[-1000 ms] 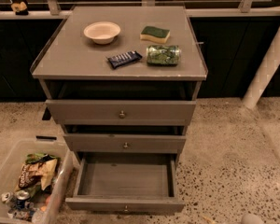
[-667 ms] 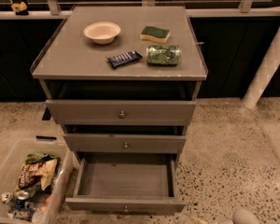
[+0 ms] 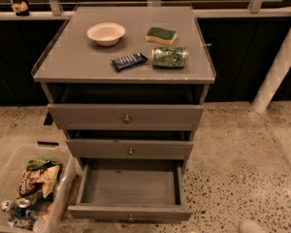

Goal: Close bottom drawer

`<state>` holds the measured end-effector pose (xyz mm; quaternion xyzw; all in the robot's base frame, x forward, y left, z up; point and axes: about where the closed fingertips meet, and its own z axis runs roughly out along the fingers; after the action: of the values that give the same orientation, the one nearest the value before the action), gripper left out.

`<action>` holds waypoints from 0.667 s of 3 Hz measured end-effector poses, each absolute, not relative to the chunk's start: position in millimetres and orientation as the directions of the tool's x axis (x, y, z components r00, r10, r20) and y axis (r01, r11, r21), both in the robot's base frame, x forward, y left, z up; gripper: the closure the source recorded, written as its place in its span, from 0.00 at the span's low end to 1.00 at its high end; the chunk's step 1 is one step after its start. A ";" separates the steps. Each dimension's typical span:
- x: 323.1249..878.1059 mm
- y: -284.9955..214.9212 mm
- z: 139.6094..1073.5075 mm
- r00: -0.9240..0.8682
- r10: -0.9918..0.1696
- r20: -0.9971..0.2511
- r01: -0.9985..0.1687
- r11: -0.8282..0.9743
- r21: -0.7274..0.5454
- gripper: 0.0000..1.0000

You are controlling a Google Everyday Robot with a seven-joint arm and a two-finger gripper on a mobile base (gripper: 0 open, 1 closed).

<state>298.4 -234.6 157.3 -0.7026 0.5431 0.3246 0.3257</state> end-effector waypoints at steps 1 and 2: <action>299.7 -232.4 153.0 0.197 -0.546 -0.814 -0.975 -0.200 -0.102 0.00; 319.7 -219.4 139.2 0.210 -0.504 -0.838 -0.969 -0.223 -0.109 0.00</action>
Offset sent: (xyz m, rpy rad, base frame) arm 0.0898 -0.0025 -0.0401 0.0519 -0.0429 0.0255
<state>319.7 -219.4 139.2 -0.7016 0.5248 0.3457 0.3359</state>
